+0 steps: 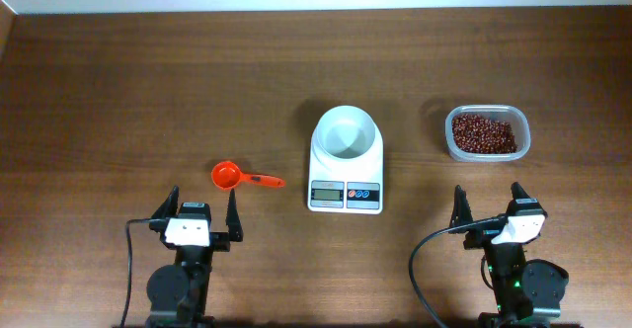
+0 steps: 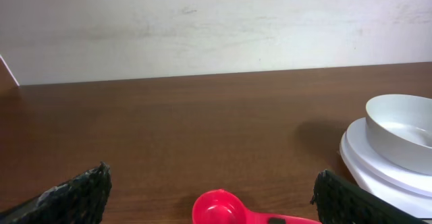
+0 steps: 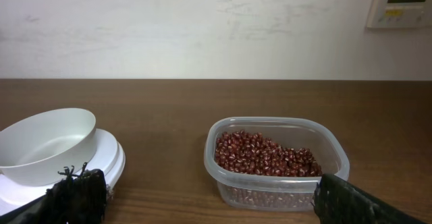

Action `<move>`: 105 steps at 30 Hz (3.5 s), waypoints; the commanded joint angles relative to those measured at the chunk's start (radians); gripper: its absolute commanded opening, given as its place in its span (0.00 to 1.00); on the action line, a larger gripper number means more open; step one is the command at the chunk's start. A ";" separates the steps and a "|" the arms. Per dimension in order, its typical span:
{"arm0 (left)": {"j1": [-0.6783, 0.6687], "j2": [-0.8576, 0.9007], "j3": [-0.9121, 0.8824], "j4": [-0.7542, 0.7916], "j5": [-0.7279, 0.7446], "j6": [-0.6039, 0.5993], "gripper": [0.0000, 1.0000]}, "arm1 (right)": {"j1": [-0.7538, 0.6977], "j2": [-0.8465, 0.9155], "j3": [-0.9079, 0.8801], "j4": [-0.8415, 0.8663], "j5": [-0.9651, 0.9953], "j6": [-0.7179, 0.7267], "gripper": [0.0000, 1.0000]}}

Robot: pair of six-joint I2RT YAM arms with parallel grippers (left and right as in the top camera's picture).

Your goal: Scoop and weigh 50g on scale

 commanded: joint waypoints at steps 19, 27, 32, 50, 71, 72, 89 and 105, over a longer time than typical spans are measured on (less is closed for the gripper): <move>0.005 0.001 -0.005 -0.001 -0.011 -0.010 0.99 | -0.001 -0.010 -0.009 0.002 0.005 0.005 0.99; 0.005 0.001 -0.005 -0.001 -0.011 -0.010 0.99 | -0.001 -0.010 -0.009 0.002 0.005 0.005 0.99; 0.005 0.001 -0.005 -0.001 -0.011 -0.010 0.99 | -0.001 -0.010 -0.009 0.002 0.005 0.005 0.99; 0.005 0.001 -0.005 0.010 -0.100 0.104 0.99 | -0.001 -0.010 -0.009 0.002 0.005 0.005 0.99; 0.005 0.001 -0.005 0.004 0.056 0.084 0.99 | -0.001 -0.010 -0.009 0.002 0.005 0.005 0.99; 0.005 0.001 -0.005 0.004 0.076 0.076 0.99 | -0.001 -0.010 -0.009 0.002 0.005 0.005 0.99; 0.005 0.001 0.188 -0.182 0.092 -0.049 0.99 | -0.001 -0.010 -0.009 0.002 0.005 0.005 0.99; 0.005 0.333 0.470 -0.311 0.087 -0.119 0.99 | -0.001 -0.010 -0.009 0.002 0.005 0.005 0.99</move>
